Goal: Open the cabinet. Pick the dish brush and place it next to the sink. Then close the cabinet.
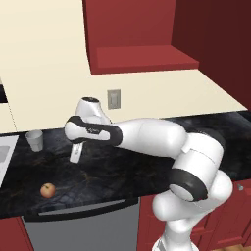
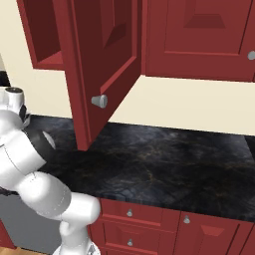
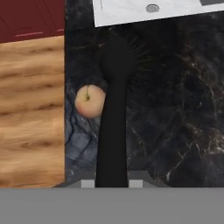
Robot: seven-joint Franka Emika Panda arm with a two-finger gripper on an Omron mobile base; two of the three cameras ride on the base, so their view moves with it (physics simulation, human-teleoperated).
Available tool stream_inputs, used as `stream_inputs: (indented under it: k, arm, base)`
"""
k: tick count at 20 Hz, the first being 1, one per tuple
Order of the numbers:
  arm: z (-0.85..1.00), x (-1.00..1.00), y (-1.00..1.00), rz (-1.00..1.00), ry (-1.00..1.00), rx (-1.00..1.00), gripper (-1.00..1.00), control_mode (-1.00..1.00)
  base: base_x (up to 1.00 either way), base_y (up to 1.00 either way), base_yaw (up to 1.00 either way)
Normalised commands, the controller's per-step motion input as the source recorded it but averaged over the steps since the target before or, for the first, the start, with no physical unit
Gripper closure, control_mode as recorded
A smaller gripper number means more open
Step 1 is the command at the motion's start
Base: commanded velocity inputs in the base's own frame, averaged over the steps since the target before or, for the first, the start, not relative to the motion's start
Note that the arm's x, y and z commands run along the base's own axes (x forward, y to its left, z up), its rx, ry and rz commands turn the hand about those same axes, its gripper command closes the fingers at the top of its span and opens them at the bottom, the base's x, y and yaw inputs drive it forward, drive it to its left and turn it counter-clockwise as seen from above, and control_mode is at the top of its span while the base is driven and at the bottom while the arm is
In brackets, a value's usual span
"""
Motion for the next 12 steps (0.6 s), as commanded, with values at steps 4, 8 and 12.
stream_inputs:
  k: [4,8,12]
  arm:
    - [-0.06,0.0,0.34,0.03,0.0,-0.01,1.0,-1.0]
    - [-0.31,0.04,0.26,0.03,-0.02,-0.01,1.0,-1.0]
    - [-0.24,0.09,0.22,0.02,-0.03,-0.01,1.0,-1.0]
  base:
    - [0.0,0.0,0.0]
    - [0.0,0.0,0.0]
    - [0.0,0.0,0.0]
